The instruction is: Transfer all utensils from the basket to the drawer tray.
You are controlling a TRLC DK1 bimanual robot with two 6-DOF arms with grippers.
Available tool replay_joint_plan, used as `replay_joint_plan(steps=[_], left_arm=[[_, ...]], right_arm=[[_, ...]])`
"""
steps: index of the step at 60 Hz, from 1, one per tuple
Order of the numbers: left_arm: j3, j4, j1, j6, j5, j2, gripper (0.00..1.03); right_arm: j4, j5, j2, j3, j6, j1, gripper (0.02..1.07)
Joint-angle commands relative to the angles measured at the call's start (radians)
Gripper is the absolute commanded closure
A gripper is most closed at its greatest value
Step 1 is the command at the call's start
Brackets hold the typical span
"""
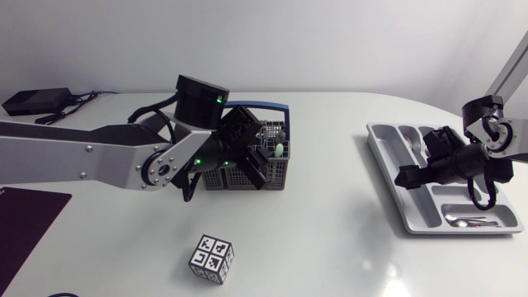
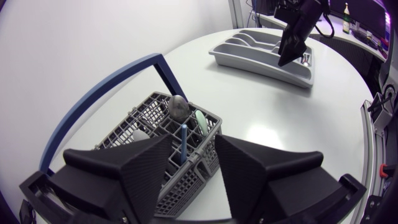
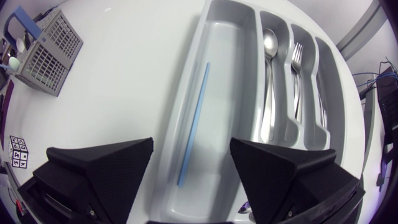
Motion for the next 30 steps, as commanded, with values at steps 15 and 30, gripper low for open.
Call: replay_joint_plan(steps=[15, 30], left_arm=[[0.016, 0.043, -0.013, 0.012, -0.005, 0.081, 0.83], [0.027, 0.054, -0.019, 0.014, -0.005, 0.086, 0.97]], right_arm=[[-0.01, -0.001, -0.077, -0.048, -0.015, 0.052, 0.12], [-0.013, 0.007, -0.116, -0.071, -0.021, 0.086, 0.12]])
